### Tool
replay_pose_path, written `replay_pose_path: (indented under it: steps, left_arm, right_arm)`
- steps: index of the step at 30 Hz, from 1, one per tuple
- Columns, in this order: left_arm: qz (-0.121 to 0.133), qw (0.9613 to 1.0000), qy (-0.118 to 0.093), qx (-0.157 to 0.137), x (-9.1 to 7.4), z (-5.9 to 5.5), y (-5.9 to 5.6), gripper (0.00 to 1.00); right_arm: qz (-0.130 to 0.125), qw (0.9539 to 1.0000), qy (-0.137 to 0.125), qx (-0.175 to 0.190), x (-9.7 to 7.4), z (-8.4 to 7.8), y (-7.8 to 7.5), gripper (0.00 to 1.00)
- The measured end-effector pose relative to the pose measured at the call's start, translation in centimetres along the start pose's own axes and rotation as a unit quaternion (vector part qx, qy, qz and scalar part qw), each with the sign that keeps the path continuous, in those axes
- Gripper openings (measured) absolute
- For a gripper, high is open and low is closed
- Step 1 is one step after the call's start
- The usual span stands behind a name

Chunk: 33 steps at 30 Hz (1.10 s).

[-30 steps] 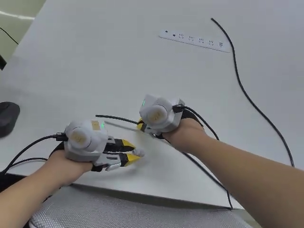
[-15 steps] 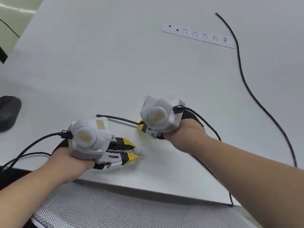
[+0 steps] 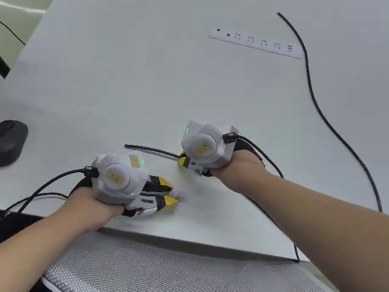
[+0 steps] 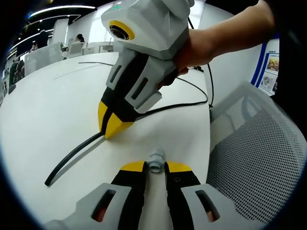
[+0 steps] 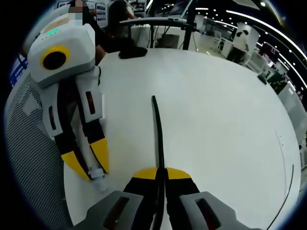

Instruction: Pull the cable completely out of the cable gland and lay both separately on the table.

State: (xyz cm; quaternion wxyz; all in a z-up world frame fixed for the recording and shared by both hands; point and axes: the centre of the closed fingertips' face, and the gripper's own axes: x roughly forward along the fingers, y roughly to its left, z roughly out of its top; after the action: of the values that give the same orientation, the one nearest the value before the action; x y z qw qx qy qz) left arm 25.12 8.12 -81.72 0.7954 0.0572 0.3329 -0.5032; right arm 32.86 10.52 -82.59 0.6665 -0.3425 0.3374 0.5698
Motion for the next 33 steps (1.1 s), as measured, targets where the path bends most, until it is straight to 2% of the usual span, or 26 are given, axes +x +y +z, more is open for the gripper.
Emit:
replay_pose_path:
  steps: [6, 12, 17, 22, 25, 29, 33]
  left_arm:
    - [0.003, 0.9999, 0.005, 0.011, 0.0, -0.1, 0.0, 0.16]
    - [0.004, 0.9999, 0.005, 0.01, 0.0, -0.1, -0.1, 0.16]
    - [0.006, 0.9999, 0.005, 0.012, -0.1, 0.0, -0.1, 0.19]
    - [0.008, 0.9998, 0.007, 0.014, -0.2, 0.0, -0.1, 0.2]
    - [0.011, 0.9998, 0.004, 0.014, -0.3, 0.2, 0.0, 0.22]
    - [0.018, 0.9998, 0.0, 0.01, -0.7, 0.5, 0.2, 0.24]
    - [0.027, 0.9995, -0.015, 0.0, -1.6, 1.4, 0.5, 0.29]
  right_arm:
    - [-0.006, 1.0, 0.002, 0.001, 0.0, -0.2, -0.1, 0.02]
    - [-0.019, 0.9998, -0.002, 0.007, -0.2, 0.0, -0.2, 0.1]
    - [-0.028, 0.9995, -0.01, 0.015, -1.1, 0.0, -0.5, 0.14]
    - [-0.041, 0.9986, -0.027, 0.02, -3.2, -0.2, -1.1, 0.19]
    - [-0.048, 0.9968, -0.043, 0.048, -4.8, -0.7, -1.6, 0.26]
    - [-0.067, 0.9917, -0.069, 0.085, -7.6, -1.3, -2.4, 0.32]
    - [-0.083, 0.9842, -0.107, 0.114, -10.6, -1.4, -3.0, 0.41]
